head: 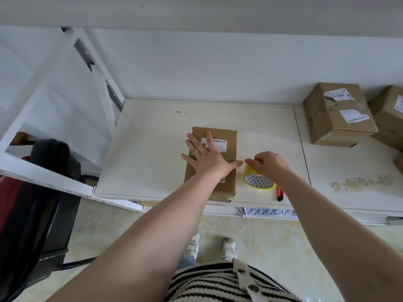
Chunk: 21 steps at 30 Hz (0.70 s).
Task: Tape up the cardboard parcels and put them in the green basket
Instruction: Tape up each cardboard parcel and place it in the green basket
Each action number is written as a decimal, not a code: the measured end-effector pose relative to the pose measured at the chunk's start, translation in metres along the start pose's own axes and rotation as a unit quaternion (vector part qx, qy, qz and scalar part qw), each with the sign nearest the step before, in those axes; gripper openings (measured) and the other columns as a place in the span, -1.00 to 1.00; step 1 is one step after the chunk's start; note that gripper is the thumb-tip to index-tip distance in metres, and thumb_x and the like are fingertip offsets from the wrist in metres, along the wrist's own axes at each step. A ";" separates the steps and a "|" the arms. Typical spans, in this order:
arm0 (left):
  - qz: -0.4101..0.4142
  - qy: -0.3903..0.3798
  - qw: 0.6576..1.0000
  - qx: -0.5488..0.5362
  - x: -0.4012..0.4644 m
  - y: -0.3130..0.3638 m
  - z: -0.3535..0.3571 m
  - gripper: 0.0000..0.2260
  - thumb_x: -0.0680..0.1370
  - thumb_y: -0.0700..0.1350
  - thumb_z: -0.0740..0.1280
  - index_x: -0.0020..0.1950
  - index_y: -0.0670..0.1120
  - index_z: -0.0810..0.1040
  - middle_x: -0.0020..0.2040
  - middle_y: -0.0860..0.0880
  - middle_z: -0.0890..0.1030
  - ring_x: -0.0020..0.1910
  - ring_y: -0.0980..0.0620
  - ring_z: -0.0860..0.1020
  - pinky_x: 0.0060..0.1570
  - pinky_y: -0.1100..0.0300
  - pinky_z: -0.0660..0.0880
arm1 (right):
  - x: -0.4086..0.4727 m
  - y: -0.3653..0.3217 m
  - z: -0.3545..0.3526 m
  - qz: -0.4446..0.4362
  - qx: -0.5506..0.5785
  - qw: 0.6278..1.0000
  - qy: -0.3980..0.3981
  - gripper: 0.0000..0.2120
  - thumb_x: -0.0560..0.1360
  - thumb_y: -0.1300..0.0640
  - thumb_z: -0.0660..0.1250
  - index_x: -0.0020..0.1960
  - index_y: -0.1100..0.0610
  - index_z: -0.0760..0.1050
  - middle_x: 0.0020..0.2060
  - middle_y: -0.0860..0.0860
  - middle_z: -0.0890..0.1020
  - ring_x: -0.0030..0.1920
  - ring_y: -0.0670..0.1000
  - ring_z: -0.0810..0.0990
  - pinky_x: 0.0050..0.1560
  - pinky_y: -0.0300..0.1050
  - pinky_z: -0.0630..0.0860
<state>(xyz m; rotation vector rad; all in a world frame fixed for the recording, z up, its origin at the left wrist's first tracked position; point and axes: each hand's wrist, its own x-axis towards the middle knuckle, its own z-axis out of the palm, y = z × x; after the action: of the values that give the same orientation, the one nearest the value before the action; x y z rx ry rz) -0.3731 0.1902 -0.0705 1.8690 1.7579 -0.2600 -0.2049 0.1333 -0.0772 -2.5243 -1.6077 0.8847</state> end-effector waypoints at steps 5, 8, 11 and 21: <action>-0.002 -0.006 1.000 0.001 0.000 0.000 -0.001 0.24 0.25 0.57 0.26 0.49 0.03 -0.51 0.42 -0.30 -0.56 0.45 -0.29 -0.48 0.39 -0.36 -0.30 | 0.000 0.000 -0.002 -0.007 -0.004 1.000 0.003 -0.55 0.57 -0.23 0.19 -0.37 0.03 0.39 -0.38 -0.02 0.46 -0.23 0.08 0.49 -0.29 -0.13 0.29; -0.002 -0.008 1.000 0.002 0.000 0.000 -0.001 0.24 0.25 0.58 0.26 0.49 0.03 -0.52 0.41 -0.30 -0.57 0.45 -0.29 -0.49 0.39 -0.36 -0.31 | 0.000 0.000 -0.002 -0.006 -0.006 1.000 0.001 -0.56 0.57 -0.23 0.19 -0.36 0.02 0.41 -0.37 -0.01 0.47 -0.22 0.08 0.51 -0.27 -0.13 0.32; 0.001 -0.005 1.000 -0.001 0.000 -0.001 -0.001 0.24 0.25 0.58 0.26 0.49 0.03 -0.52 0.41 -0.30 -0.57 0.45 -0.29 -0.49 0.39 -0.35 -0.31 | -0.001 -0.001 -0.003 -0.008 -0.009 1.000 0.000 -0.57 0.57 -0.23 0.18 -0.34 0.02 0.43 -0.36 -0.01 0.49 -0.20 0.09 0.52 -0.24 -0.12 0.34; -0.005 0.003 1.000 -0.005 0.002 -0.001 0.002 0.24 0.24 0.58 0.26 0.48 0.04 -0.52 0.40 -0.28 -0.59 0.47 -0.29 -0.47 0.40 -0.36 -0.27 | -0.004 -0.005 -0.005 -0.009 -0.017 1.000 -0.001 -0.56 0.58 -0.21 0.18 -0.34 0.04 0.41 -0.36 0.00 0.47 -0.17 0.10 0.53 -0.19 -0.11 0.34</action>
<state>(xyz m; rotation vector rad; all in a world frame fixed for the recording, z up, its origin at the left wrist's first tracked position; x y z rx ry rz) -0.3735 0.1911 -0.0736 1.8556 1.7699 -0.2481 -0.2075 0.1339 -0.0699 -2.5278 -1.6591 0.8664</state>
